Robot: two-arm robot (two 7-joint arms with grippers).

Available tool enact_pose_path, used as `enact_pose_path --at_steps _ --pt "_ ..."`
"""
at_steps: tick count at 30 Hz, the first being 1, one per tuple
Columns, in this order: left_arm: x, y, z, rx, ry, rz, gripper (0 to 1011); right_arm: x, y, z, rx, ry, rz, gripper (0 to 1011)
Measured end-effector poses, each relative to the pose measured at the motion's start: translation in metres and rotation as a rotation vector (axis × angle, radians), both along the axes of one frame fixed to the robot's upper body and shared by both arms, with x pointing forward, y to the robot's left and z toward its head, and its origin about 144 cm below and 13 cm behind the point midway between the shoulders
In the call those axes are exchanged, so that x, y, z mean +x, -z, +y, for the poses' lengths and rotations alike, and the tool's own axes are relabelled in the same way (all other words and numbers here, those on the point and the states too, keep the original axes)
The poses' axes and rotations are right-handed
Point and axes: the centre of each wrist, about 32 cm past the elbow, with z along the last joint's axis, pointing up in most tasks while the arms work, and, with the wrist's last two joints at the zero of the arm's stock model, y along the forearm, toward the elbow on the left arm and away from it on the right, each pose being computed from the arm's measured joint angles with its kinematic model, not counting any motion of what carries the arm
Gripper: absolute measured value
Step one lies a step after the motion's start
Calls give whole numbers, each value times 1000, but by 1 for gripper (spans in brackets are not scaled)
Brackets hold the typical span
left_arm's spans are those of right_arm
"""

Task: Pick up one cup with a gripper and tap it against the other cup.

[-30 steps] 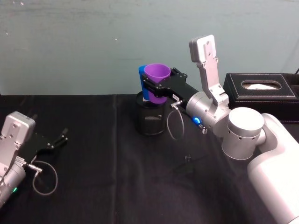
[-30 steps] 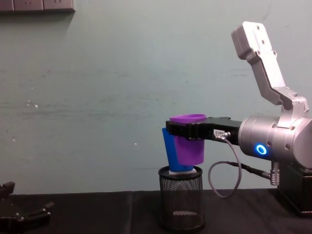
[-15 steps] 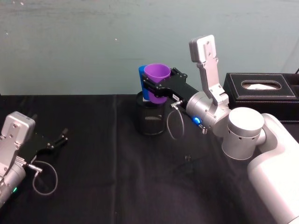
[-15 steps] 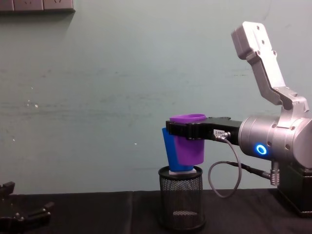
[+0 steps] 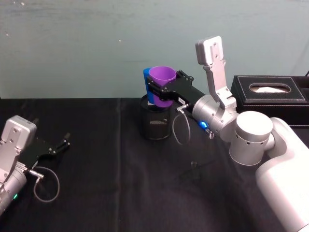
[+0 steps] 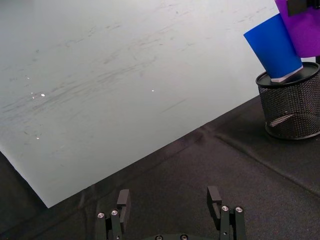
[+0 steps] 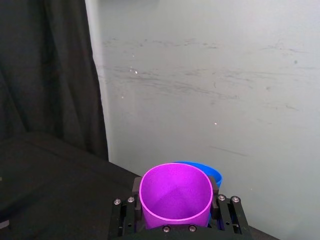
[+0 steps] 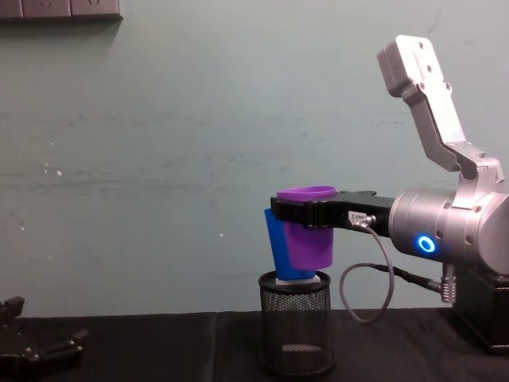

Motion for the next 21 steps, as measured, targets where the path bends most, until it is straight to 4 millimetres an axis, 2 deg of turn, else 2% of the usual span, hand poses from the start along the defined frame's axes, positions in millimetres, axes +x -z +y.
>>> enact_pose_path --at_steps 21 --pt "0 0 0 0 0 0 1000 0 0 0 0 0 0 736"
